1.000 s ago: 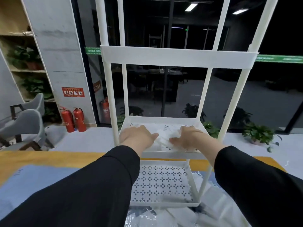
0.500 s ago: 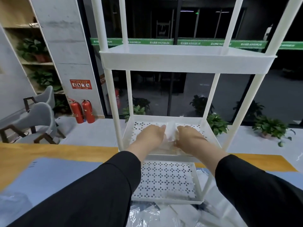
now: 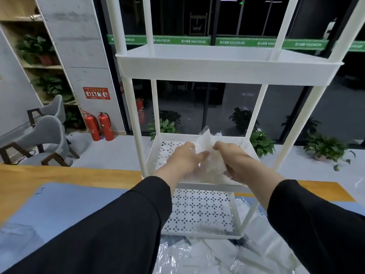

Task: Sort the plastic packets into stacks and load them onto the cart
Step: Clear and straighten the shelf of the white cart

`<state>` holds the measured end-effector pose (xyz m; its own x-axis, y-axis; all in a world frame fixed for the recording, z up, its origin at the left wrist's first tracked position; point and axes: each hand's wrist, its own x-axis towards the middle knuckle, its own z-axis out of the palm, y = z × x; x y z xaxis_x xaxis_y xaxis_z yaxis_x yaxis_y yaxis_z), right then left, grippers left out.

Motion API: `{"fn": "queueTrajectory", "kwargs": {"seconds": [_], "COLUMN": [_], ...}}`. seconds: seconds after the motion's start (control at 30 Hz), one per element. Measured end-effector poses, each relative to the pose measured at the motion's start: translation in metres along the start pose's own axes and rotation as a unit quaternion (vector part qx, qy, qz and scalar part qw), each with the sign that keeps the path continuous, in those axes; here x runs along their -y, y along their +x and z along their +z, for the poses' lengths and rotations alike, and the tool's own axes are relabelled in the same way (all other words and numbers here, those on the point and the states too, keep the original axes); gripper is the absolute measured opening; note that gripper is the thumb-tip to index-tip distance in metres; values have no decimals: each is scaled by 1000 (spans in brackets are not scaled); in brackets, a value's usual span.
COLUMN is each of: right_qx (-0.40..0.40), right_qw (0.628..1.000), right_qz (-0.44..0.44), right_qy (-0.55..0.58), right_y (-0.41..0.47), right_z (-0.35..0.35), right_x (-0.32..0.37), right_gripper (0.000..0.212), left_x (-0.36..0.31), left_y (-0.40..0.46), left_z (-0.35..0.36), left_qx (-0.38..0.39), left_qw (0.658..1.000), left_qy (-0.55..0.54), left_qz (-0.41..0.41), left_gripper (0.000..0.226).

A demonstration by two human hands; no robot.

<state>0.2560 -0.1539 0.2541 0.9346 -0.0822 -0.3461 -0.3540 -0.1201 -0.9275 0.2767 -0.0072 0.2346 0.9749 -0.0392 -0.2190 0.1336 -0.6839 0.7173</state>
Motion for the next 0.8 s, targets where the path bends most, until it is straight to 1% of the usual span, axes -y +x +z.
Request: {"fn": "queueTrajectory", "kwargs": {"seconds": [0.03, 0.07, 0.1, 0.13, 0.2, 0.3, 0.33, 0.43, 0.5, 0.57, 0.63, 0.67, 0.73, 0.77, 0.8], "right_qx": [32, 54, 66, 74, 53, 18, 1, -51, -68, -60, -47, -37, -18, -13, -12], "right_qw": [999, 997, 997, 996, 998, 999, 999, 987, 981, 983, 987, 990, 995, 995, 996], "right_qz": [27, 44, 45, 33, 12, 8, 1, -22, -29, -9, 17, 26, 42, 51, 54], "right_qy": [32, 26, -9, -39, -43, -29, -47, -154, -177, -173, -152, -132, -92, -81, -73], "right_y": [1, 3, 4, 7, 12, 14, 16, 15, 13, 10, 9, 10, 24, 25, 9], "right_z": [-1, -2, -1, 0, 4, 7, 8, 13, 16, 17, 17, 16, 7, 3, 5], "right_x": [1, 0, -1, -4, -8, -9, -9, -5, 0, 5, 8, 6, -5, -6, 1], "right_gripper": [43, 61, 74, 77, 60, 31, 25, 31, 30, 27, 31, 36, 50, 55, 55], "left_x": [2, 3, 2, 2, 4, 8, 9, 9, 9, 7, 8, 7, 4, 1, -2], "left_y": [4, 6, 3, 2, 1, 3, 3, 1, 1, -1, -1, -2, -2, -2, -3], "left_z": [3, 5, 4, 3, -1, -4, -5, -6, -4, -1, 3, 4, 5, 4, 3], "left_qx": [-5, -9, -12, -17, -33, -33, -26, -9, -3, 8, 20, 26, 29, 25, 21], "left_qw": [1000, 1000, 999, 999, 995, 985, 981, 969, 960, 948, 939, 935, 939, 943, 948], "left_qy": [-13, -23, -32, -44, -90, -163, -187, -246, -279, -318, -344, -353, -342, -332, -315], "left_qz": [4, 10, 17, 23, 37, 39, 34, 8, 1, -4, 0, 7, 16, 21, 28], "left_gripper": [72, 70, 63, 56, 52, 58, 63, 73, 67, 56, 60, 61, 52, 49, 51]}}
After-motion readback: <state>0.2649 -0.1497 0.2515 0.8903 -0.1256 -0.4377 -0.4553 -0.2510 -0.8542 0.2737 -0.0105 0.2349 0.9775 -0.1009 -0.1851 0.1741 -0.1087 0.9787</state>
